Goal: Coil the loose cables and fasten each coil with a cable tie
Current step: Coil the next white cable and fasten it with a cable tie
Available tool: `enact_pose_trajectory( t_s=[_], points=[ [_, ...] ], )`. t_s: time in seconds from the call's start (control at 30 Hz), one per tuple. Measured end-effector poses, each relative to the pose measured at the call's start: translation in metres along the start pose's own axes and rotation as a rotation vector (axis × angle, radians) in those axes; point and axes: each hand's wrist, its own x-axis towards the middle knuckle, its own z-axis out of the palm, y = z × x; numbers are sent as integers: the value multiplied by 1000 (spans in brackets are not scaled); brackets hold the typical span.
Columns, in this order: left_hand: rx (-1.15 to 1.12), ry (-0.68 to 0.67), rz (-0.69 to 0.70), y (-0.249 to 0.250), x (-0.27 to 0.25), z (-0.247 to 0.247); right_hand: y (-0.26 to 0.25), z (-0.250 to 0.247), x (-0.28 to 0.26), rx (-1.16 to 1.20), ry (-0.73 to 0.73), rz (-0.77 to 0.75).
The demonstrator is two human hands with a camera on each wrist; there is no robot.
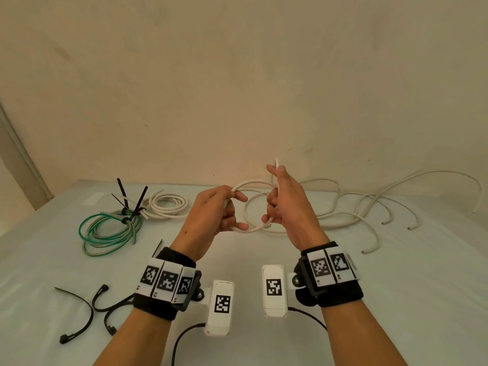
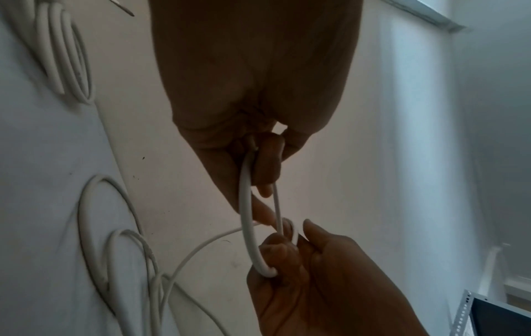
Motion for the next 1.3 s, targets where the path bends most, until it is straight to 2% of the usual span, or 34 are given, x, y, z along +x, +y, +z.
enact_pose_trajectory(
  t_s=[0.07, 0.2, 0.27, 0.43, 0.53, 0.63, 0.77, 0.87, 0.93, 1.0, 1.1, 1.17, 1.3],
  points=[
    [39, 8, 6, 1, 0, 0, 1, -1, -2, -49, -30, -13],
    [86, 33, 32, 2, 0, -7, -8, -2, -7, -120, -192, -71],
    [91, 34, 77, 2, -1, -10, -12, -4, -7, -136, -213, -106],
    [233, -13, 335, 2, 1, -7, -16, -17, -6, -382, -238, -173],
    [428, 40, 510, -1, 4, -3, -22, -18, -11, -352, -296, -119],
    [539, 79, 594, -5, 6, -4, -26, -17, -15, -272, -348, -113],
    [479, -66, 571, 3, 4, -2, -29, -19, -19, -94, -457, -116],
    [477, -150, 550, 10, -1, 1, -31, -18, -22, -19, -468, -163],
    [443, -124, 516, 11, -4, 2, -32, -17, -23, 37, -427, -203],
    [313, -81, 434, 9, -4, 0, -30, -16, -20, 123, -340, -223],
    [-36, -128, 278, 7, -3, 0, -21, -13, -14, 183, -218, -229],
    [-221, -121, 218, 7, -1, 1, -15, -7, -11, 148, -214, -244],
    [-205, 31, 236, 7, 1, -1, -7, 4, -10, -40, -273, -308]
  ],
)
